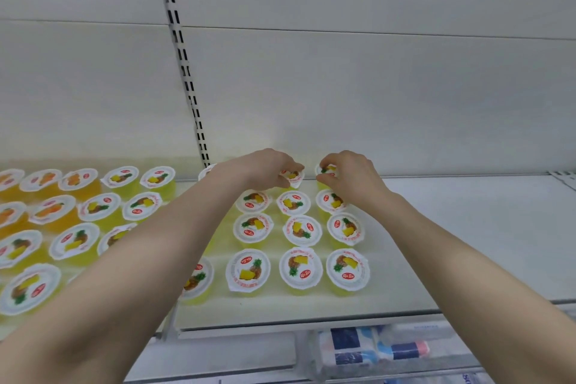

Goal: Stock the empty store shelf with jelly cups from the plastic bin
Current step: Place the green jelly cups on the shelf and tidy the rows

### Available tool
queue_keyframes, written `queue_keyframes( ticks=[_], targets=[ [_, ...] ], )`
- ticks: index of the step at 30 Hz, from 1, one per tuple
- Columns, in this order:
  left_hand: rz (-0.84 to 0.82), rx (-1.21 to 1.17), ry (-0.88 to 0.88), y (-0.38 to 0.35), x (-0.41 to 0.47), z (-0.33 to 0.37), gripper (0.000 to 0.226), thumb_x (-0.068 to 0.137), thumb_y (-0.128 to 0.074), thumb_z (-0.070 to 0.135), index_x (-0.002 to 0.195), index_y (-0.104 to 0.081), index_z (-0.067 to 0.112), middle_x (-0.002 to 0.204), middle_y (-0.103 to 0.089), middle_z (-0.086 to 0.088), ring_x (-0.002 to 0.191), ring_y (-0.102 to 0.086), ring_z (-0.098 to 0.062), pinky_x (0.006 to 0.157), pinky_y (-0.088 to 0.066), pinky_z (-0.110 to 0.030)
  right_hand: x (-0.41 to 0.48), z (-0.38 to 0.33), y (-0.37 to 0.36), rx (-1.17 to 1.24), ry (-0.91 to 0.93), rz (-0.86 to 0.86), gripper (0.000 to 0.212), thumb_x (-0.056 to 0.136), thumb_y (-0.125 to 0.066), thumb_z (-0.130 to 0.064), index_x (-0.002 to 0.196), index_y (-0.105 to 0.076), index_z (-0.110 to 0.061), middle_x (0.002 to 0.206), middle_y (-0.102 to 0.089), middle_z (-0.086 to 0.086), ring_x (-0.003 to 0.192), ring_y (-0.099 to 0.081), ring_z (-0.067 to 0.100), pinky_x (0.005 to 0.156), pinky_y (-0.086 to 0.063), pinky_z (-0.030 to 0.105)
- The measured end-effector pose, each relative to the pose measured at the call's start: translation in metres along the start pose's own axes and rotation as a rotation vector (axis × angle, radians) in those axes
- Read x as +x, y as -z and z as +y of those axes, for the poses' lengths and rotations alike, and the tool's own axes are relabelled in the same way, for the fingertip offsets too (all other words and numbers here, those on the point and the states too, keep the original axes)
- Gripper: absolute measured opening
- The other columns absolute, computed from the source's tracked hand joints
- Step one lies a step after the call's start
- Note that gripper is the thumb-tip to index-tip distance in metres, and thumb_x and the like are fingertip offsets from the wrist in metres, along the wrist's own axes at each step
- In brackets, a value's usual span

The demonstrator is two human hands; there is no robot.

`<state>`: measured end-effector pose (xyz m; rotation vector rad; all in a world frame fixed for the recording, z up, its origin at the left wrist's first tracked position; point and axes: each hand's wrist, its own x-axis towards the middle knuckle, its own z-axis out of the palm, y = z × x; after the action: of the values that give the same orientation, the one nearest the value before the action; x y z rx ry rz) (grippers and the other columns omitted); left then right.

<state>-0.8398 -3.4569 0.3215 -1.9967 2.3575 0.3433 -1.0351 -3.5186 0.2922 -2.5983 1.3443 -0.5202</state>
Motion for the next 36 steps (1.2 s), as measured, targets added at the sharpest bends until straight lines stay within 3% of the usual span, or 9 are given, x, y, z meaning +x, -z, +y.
queue_keyframes(
  ticks=[7,10,12,15,20,25,33,36],
  targets=[
    [0.162,0.054,0.070,-0.011,-0.002,0.009,0.049,0.097,-0.055,0.034,0.143,-0.045,0.023,0.134,-0.054,-0.002,0.122,-0.050,-0.024,0.094,-0.041,-0.033,-0.005,0.004,0.002,0.025,0.035,-0.024,0.028,0.091,-0.061,-0.039,0.113,-0.066,-0.023,0.111,-0.063,0.001,0.097,-0.058,0.019,0.075,-0.034,0.026],
    [0.292,0.028,0.072,-0.009,-0.015,0.010,0.048,0.094,-0.058,0.037,0.140,-0.049,0.024,0.135,-0.053,-0.003,0.123,-0.048,-0.025,0.097,-0.040,-0.035,-0.009,0.006,0.011,0.038,0.077,-0.014,0.032,0.092,-0.060,-0.040,0.119,-0.064,-0.023,0.120,-0.060,0.000,0.106,-0.058,0.019,0.080,-0.035,0.025],
    [0.367,-0.011,0.054,-0.006,-0.027,0.011,0.043,0.092,-0.061,0.037,0.134,-0.055,0.029,0.131,-0.056,0.000,0.118,-0.051,-0.020,0.093,-0.041,-0.032,-0.013,0.008,0.020,0.054,0.095,0.033,0.028,0.091,-0.060,-0.040,0.112,-0.066,-0.023,0.107,-0.059,-0.001,0.099,-0.058,0.017,0.076,-0.034,0.025],
    [0.322,-0.031,0.003,-0.006,-0.043,0.016,0.034,0.088,-0.067,0.035,0.123,-0.063,0.033,0.117,-0.062,0.004,0.102,-0.058,-0.013,0.081,-0.042,-0.028,-0.025,0.009,0.031,0.066,0.079,-0.022,0.022,0.084,-0.065,-0.047,0.094,-0.064,-0.028,0.085,-0.058,-0.010,0.083,-0.058,0.013,0.066,-0.038,0.028],
    [0.164,-0.065,0.005,-0.012,-0.057,0.028,0.036,0.088,-0.068,0.032,0.123,-0.062,0.037,0.117,-0.062,0.008,0.103,-0.057,-0.010,0.086,-0.046,-0.031,-0.041,-0.003,0.028,0.055,0.017,-0.209,0.039,0.072,-0.069,-0.059,0.095,-0.058,-0.029,0.086,-0.059,-0.012,0.078,-0.055,0.007,0.062,-0.040,0.027],
    [0.141,-0.121,0.059,-0.014,-0.060,0.032,0.035,0.089,-0.067,0.029,0.122,-0.061,0.039,0.120,-0.064,0.006,0.107,-0.057,-0.012,0.090,-0.047,-0.035,-0.040,-0.007,0.027,0.069,0.000,-0.192,0.036,0.073,-0.070,-0.052,0.097,-0.058,-0.027,0.085,-0.058,-0.011,0.079,-0.054,0.009,0.059,-0.039,0.026],
    [0.204,-0.108,0.116,-0.019,-0.059,0.040,0.033,0.093,-0.061,0.020,0.123,-0.063,0.035,0.114,-0.068,0.001,0.103,-0.060,-0.015,0.085,-0.046,-0.030,-0.045,0.005,0.025,0.045,0.014,-0.124,0.036,0.081,-0.067,-0.051,0.106,-0.061,-0.025,0.100,-0.061,-0.001,0.091,-0.056,0.019,0.074,-0.039,0.030],
    [0.200,-0.068,0.111,-0.020,-0.060,0.040,0.040,0.095,-0.054,0.010,0.126,-0.061,0.035,0.123,-0.065,0.004,0.108,-0.058,-0.015,0.088,-0.047,-0.030,-0.052,0.010,0.027,0.081,0.048,-0.090,0.034,0.086,-0.062,-0.050,0.111,-0.063,-0.027,0.104,-0.059,-0.001,0.094,-0.058,0.018,0.076,-0.038,0.029]
  ],
)
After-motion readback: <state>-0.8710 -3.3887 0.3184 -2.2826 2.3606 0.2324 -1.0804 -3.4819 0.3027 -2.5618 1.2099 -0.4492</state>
